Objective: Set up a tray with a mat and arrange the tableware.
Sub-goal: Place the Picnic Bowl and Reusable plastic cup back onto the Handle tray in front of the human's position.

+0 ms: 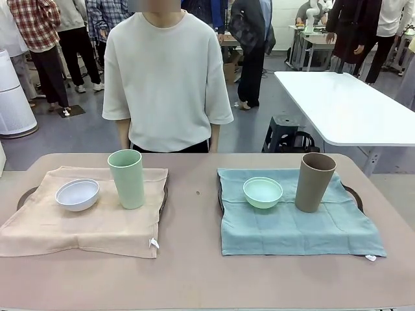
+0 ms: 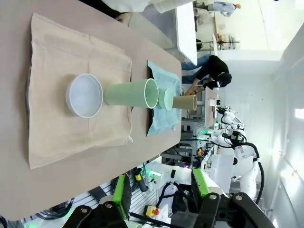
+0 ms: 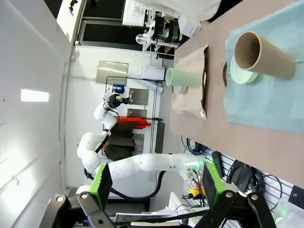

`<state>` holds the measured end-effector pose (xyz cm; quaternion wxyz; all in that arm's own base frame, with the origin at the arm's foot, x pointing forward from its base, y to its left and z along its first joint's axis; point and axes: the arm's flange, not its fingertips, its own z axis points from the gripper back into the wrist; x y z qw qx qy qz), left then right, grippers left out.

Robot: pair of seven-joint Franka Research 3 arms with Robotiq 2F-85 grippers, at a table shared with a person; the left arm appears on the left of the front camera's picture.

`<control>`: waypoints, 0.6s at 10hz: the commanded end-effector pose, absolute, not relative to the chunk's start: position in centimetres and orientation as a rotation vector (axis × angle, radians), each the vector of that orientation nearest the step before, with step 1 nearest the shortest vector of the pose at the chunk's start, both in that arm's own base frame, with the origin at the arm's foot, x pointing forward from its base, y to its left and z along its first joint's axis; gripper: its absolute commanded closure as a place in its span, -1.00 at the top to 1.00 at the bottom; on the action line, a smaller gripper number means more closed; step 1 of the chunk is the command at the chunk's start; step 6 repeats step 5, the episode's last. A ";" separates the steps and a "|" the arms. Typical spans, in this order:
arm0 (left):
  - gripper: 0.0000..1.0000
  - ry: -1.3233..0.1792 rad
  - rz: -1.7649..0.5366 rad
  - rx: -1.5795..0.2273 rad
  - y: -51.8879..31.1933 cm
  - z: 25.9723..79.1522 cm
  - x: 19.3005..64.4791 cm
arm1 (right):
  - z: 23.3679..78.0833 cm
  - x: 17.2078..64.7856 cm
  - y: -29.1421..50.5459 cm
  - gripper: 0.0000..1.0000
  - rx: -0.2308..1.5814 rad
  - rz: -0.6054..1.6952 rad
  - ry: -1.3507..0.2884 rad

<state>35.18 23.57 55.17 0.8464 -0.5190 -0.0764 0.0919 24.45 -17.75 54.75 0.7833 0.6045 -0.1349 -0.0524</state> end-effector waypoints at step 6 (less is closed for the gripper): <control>0.37 -0.158 0.191 -1.102 23.6 55.3 35.0 | 54.7 24.6 -17.8 1.00 1.314 -0.094 -0.304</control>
